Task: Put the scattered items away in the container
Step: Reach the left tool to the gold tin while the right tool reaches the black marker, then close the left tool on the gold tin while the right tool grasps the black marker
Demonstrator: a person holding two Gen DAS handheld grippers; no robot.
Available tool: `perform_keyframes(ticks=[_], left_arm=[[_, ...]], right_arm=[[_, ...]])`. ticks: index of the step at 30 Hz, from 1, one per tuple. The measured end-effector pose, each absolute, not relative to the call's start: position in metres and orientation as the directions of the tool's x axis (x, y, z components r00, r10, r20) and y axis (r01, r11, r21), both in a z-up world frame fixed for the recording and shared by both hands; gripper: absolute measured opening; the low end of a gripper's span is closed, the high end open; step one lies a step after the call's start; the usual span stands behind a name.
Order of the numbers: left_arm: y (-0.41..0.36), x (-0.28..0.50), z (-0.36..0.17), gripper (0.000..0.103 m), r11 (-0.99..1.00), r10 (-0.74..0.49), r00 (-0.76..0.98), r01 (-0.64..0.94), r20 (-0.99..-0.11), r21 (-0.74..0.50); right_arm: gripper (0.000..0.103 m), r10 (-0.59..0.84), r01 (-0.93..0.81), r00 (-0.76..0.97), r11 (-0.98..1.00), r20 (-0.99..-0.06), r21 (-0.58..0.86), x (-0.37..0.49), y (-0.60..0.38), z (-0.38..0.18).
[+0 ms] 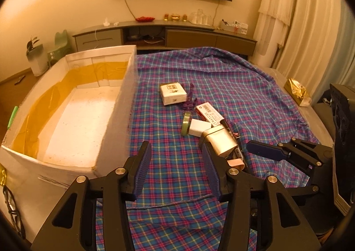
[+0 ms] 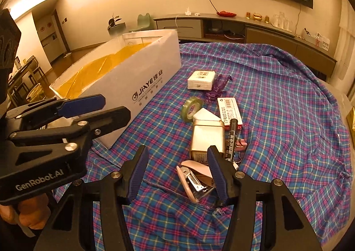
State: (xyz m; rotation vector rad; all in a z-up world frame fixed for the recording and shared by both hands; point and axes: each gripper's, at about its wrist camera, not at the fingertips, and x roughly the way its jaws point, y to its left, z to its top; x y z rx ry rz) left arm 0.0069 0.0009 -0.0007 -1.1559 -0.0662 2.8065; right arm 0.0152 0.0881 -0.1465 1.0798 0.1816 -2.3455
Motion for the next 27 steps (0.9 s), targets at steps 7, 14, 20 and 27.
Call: perform_keyframes(ticks=[7, 14, 20, 27], left_arm=[[0.015, -0.011, -0.022, 0.051, -0.994, 0.107, -0.674, -0.085, -0.731, -0.067], [0.028, -0.03, -0.045, 0.051, -0.988, 0.149, -0.637, -0.119, -0.756, -0.094], [0.04, -0.04, -0.059, 0.051, -0.981, 0.183, -0.611, -0.167, -0.77, -0.1], [0.036, -0.057, -0.053, 0.052, -0.951, 0.309, -0.593, -0.179, -0.743, -0.252]], right_arm=[[0.057, -0.441, 0.499, -0.471, -0.847, -0.764, 0.181, 0.005, 0.109, -0.16], [0.046, -0.504, 0.407, -0.368, -0.843, -0.781, 0.352, -0.015, 0.143, -0.184], [0.042, -0.512, 0.369, -0.329, -0.843, -0.794, 0.391, -0.024, 0.155, -0.2], [0.035, -0.523, 0.378, -0.343, -0.837, -0.78, 0.395, -0.034, 0.155, -0.2]])
